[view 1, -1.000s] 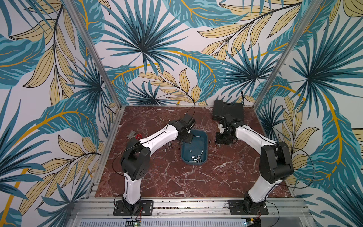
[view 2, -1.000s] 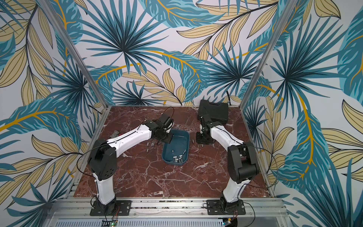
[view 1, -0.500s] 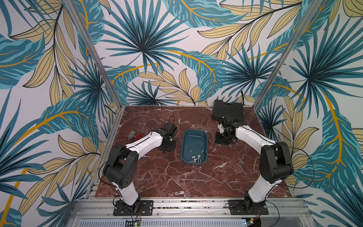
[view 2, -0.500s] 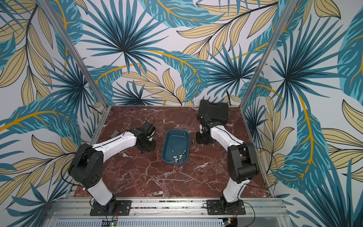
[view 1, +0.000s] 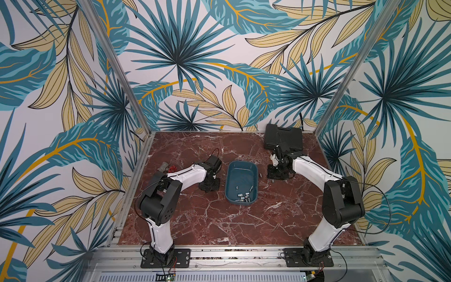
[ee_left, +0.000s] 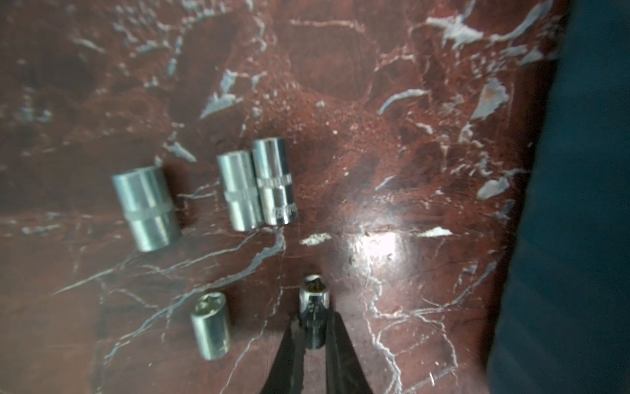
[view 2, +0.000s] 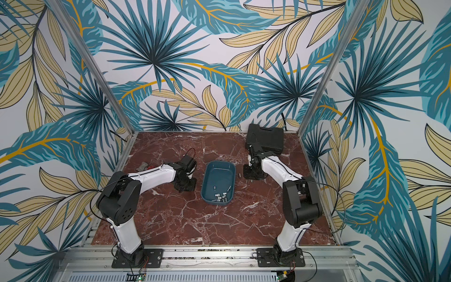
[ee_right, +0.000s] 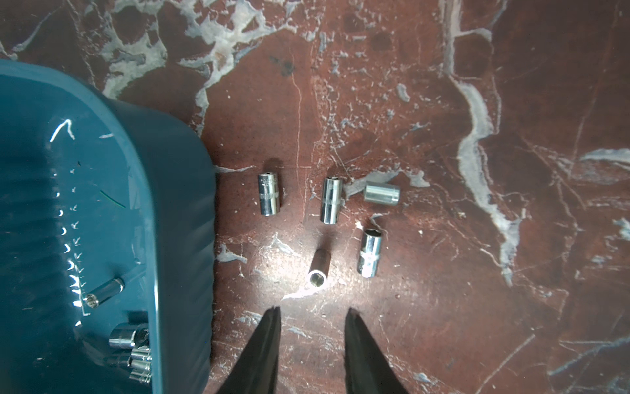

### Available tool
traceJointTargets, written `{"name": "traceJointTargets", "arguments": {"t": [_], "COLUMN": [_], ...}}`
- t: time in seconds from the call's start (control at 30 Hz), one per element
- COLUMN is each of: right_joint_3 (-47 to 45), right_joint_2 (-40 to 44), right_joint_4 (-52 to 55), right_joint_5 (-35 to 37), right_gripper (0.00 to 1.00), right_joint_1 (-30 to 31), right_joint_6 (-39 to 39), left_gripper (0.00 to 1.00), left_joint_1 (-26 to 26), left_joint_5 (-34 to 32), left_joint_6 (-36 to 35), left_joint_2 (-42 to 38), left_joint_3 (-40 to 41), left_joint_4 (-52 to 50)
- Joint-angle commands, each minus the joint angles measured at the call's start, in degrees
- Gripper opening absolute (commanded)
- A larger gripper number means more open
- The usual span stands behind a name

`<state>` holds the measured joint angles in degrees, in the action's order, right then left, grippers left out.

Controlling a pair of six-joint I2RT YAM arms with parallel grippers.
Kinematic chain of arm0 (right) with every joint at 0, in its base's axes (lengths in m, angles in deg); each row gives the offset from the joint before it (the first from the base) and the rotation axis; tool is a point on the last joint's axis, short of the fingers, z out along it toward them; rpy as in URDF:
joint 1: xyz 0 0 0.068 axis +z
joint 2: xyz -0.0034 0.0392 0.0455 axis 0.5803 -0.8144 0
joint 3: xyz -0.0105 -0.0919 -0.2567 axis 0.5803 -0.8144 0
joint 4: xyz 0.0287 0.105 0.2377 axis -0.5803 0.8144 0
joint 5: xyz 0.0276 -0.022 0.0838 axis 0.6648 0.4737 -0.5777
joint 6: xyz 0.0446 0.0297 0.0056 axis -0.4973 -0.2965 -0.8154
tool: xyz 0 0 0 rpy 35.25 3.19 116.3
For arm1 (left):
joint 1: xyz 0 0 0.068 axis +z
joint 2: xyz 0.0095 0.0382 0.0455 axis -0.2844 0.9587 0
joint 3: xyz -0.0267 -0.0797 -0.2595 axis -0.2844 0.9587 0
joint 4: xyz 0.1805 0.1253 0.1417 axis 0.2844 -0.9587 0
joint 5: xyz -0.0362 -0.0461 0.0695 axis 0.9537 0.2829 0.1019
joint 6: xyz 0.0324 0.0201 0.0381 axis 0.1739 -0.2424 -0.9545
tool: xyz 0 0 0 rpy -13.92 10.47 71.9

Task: Take out the socket from the storage box
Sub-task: Place the socket head at the center of the board.

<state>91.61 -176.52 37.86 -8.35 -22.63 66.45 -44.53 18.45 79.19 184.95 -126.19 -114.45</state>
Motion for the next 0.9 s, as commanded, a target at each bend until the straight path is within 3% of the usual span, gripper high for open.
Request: {"name": "traceJointTargets", "arguments": {"t": [0.0, 0.53, 0.87], "right_joint_3": [-0.86, 0.76, 4.37], "right_joint_2": [1.91, 3.55, 3.73], "right_joint_4": [0.15, 1.68, 3.44], "right_joint_5": [-0.46, -1.80, -1.80], "right_gripper": [0.34, 0.39, 0.41], "right_joint_1": [-0.10, 0.22, 5.40], "right_joint_6": [-0.19, 1.30, 2.33], "left_gripper": [0.09, 0.22, 0.26], "left_joint_1": [0.32, 0.41, 0.41], "left_joint_5": [0.36, -1.38, -2.45], "left_joint_6": [0.15, 0.03, -0.51], "left_joint_2": [0.68, -0.27, -2.05], "left_joint_3": [1.15, 0.10, -1.64], "left_joint_4": [1.58, 0.05, -1.01]}}
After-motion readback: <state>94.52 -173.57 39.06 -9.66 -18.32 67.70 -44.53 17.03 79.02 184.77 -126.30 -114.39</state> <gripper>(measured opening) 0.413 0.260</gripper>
